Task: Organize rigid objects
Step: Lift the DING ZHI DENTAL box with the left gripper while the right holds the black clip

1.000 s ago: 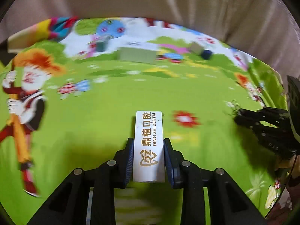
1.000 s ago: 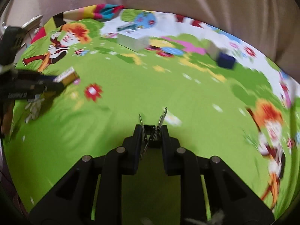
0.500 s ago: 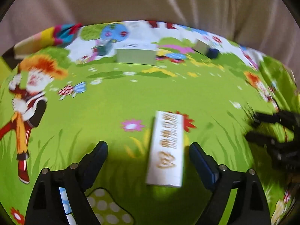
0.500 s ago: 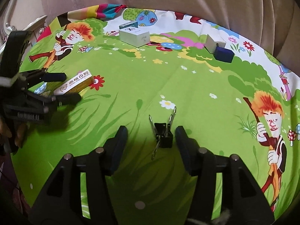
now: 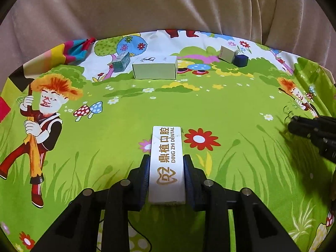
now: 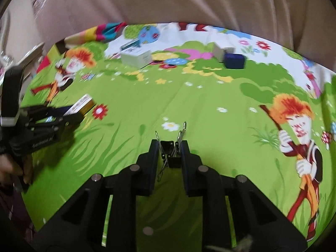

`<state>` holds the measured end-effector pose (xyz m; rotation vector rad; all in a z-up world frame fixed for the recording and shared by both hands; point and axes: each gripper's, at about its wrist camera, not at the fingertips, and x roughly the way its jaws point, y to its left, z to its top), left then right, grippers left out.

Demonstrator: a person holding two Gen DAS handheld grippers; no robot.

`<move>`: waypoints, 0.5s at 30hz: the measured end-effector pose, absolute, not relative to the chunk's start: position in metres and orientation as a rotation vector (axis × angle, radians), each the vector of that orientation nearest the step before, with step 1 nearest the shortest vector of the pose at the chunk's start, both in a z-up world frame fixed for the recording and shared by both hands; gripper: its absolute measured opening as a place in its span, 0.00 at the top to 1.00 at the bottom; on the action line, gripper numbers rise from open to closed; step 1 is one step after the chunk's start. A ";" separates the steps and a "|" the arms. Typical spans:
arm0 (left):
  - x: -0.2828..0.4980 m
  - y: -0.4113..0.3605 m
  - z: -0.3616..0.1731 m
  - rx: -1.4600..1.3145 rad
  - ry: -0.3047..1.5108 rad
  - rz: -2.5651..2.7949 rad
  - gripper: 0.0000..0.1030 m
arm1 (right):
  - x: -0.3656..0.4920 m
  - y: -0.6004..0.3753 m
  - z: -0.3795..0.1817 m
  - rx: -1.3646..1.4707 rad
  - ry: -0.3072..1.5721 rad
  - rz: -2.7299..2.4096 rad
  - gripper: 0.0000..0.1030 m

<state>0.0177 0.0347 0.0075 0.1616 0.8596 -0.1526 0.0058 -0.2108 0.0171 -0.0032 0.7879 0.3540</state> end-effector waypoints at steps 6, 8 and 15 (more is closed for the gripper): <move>-0.014 0.031 0.030 0.035 0.772 -0.085 0.69 | -0.032 -0.225 0.045 0.003 0.554 0.235 0.77; -0.036 0.025 0.053 0.024 0.689 -0.069 0.69 | -0.057 -0.233 0.061 0.044 0.469 0.206 0.77; -0.109 0.018 0.144 0.018 0.437 -0.078 0.69 | -0.141 -0.231 0.141 -0.015 0.179 0.165 0.77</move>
